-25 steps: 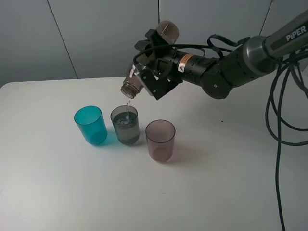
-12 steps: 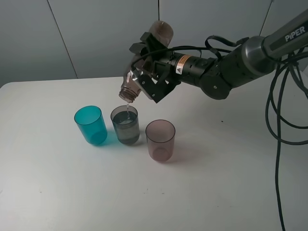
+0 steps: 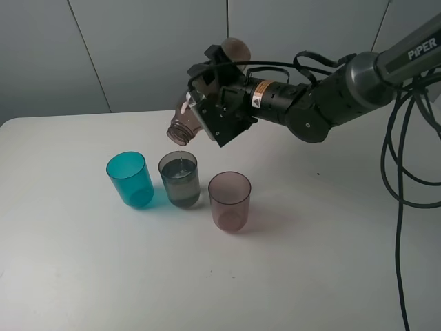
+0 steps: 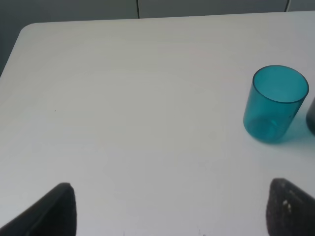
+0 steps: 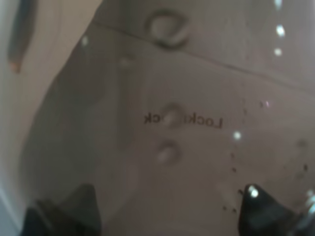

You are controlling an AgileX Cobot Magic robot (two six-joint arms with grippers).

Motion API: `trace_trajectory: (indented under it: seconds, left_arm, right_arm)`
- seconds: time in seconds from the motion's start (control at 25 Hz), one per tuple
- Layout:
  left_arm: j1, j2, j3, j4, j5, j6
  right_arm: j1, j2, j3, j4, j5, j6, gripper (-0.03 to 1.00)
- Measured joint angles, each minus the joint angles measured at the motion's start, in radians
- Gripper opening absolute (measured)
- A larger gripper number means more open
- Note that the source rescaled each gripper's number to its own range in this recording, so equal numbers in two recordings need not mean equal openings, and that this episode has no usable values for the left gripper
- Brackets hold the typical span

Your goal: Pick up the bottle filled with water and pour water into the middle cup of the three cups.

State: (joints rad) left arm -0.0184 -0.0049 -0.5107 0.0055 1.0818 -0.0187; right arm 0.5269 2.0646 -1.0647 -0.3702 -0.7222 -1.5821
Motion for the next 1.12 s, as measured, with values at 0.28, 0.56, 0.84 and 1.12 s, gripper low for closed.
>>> trace_trajectory:
  seconds: [0.28,0.56,0.84,1.12]
  left_arm:
    - [0.0,0.0,0.0,0.0,0.0,0.0]
    - [0.0,0.0,0.0,0.0,0.0,0.0]
    - [0.0,0.0,0.0,0.0,0.0,0.0]
    - [0.0,0.0,0.0,0.0,0.0,0.0]
  right_arm:
    - [-0.009,-0.016,0.002,0.154,0.041,0.528,0.03]
    - [-0.085,-0.105,0.081,0.134,0.035,1.205,0.03]
    - [-0.22,-0.13,0.159,-0.07,-0.009,1.652,0.03]
    - [-0.32,-0.095,0.181,-0.09,-0.113,1.758,0.03]
